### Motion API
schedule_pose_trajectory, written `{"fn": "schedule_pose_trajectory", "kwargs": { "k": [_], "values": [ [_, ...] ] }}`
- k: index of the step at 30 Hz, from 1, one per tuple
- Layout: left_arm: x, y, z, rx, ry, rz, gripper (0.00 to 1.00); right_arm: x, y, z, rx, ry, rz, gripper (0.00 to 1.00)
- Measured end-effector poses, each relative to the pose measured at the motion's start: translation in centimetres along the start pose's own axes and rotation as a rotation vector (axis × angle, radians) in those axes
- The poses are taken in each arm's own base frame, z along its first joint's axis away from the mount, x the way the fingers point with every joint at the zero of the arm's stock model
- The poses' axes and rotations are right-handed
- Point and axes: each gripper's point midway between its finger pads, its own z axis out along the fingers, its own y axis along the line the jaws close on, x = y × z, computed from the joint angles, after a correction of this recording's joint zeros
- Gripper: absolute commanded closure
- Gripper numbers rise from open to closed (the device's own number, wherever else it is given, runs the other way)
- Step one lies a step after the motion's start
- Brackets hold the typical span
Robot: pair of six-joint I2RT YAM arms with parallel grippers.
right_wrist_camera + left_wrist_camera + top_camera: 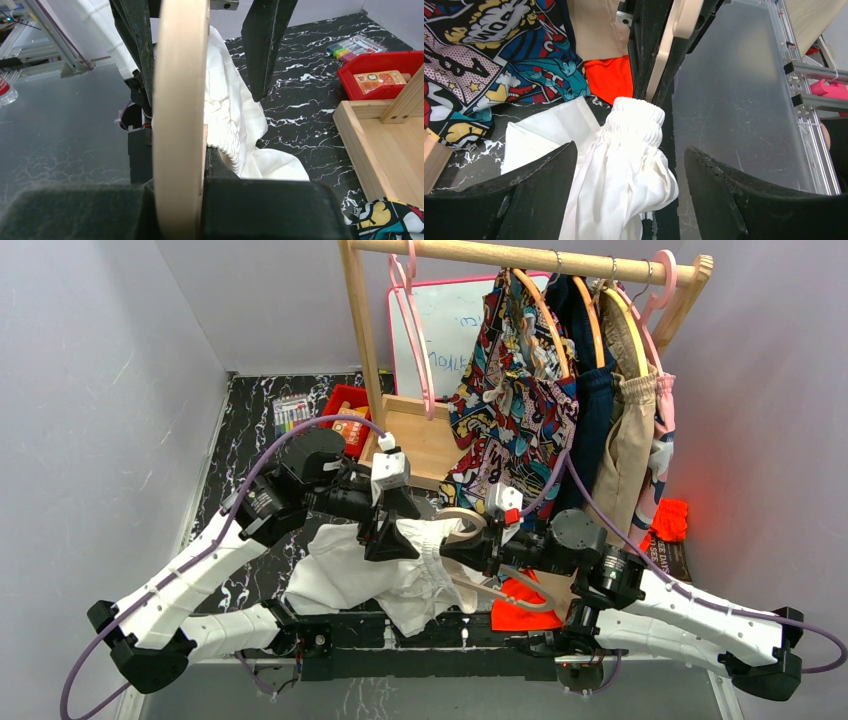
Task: Place the shorts on the hanger
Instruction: Hang the shorts on the hanger.
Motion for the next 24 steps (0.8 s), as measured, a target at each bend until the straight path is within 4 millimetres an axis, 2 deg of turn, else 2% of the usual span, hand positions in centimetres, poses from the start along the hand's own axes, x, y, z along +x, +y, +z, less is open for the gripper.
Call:
{"fn": "schedule_pose_trajectory", "kwargs": {
  "k": [5,11,24],
  "values": [
    [1.4,0.2,0.7,0.012,0.042,-0.017,0.22,0.5,-0.1,0.3,0.0,0.022,0.002,1.0],
    [2.1,0.1,1.0,0.013,0.063,-0.011,0.21,0.4,0.0,0.6,-0.006,0.026,-0.002,1.0],
    [3.9,0.7,1.5,-0.005,0.103,-0.006,0.39,0.6,0.4,0.9,-0.036,0.041,0.002,1.0]
  ]
}}
